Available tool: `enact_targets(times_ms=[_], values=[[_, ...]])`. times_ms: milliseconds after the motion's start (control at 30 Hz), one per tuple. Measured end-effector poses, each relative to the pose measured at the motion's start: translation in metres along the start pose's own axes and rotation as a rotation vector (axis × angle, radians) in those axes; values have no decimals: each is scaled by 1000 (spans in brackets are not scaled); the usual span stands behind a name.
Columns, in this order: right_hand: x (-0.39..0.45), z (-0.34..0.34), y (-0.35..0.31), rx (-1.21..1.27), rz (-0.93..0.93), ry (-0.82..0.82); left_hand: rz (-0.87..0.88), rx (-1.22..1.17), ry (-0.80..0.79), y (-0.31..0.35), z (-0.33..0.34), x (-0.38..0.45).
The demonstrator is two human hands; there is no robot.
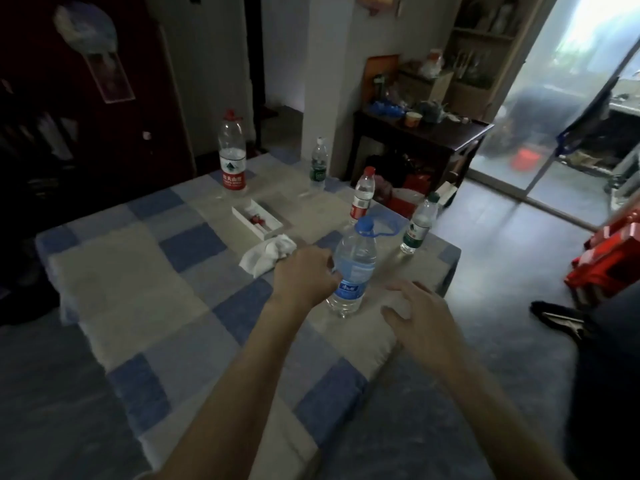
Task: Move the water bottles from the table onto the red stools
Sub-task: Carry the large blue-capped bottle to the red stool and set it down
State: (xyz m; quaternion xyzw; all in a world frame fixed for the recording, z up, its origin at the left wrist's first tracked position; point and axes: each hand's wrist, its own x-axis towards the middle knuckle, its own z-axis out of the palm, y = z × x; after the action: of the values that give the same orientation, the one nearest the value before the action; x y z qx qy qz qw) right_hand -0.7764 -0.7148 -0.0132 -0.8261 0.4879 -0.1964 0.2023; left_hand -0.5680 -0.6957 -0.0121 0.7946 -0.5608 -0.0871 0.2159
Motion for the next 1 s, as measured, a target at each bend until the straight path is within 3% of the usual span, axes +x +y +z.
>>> enact_targets(times_ms=[267,467,867,1000], values=[[59,-14,67,91,-183,-122,-183,49,10,34,34,25],[78,0,100,203,-210,-253,-297,10,25,47,41,23],[97,20,129,235,-162,-358,-221,-280,-50,34,65,69],[100,25,132,227,-140,-395,-195,-483,-96,35,73,80]])
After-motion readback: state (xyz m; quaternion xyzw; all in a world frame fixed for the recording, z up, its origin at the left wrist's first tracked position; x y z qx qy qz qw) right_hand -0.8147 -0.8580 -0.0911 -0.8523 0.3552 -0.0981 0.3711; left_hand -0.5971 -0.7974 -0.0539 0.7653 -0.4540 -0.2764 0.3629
